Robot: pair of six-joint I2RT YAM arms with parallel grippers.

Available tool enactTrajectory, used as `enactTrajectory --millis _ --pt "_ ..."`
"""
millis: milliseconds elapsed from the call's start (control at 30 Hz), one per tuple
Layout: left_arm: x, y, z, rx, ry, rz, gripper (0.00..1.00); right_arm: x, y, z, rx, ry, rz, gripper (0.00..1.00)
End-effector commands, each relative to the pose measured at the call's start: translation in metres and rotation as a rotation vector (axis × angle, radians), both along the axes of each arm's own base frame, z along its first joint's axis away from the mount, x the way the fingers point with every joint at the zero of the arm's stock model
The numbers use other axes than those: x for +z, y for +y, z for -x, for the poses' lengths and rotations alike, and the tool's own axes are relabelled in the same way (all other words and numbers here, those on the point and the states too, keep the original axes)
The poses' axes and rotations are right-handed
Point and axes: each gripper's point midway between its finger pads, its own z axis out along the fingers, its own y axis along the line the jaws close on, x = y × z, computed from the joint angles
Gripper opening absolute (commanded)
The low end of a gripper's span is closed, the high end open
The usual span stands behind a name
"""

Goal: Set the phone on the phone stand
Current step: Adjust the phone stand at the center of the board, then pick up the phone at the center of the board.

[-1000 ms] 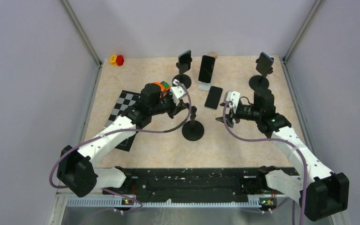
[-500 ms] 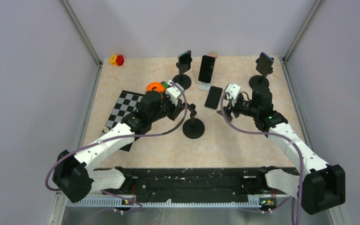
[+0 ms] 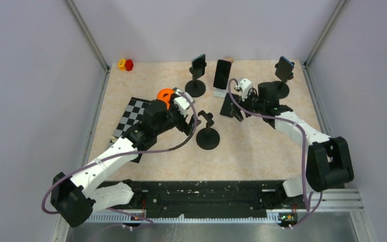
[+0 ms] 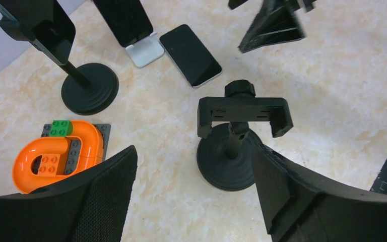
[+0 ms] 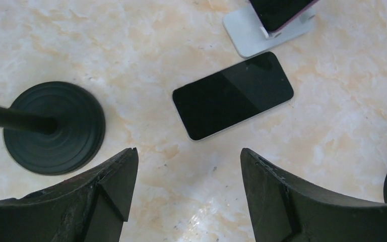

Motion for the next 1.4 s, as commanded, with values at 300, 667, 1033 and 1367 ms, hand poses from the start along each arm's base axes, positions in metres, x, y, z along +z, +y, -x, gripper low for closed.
enactTrajectory --millis 300,667,1033,1367 --pt "0.035 0.023 0.019 -0.087 -0.230 -0.124 0.99 -0.014 0.001 -0.087 -0.309 0.018 -0.051 0.94" --pt "0.038 0.027 0.015 -0.088 -0.272 -0.166 0.99 -0.038 0.023 -0.123 -0.402 -0.107 0.053 0.94" --pt "0.033 0.023 0.012 -0.099 -0.231 -0.193 0.99 -0.057 0.041 -0.127 -0.369 -0.103 0.095 0.94" --pt "0.034 0.022 0.019 -0.118 -0.218 -0.174 0.99 -0.078 0.046 -0.117 -0.358 -0.001 0.164 0.94"
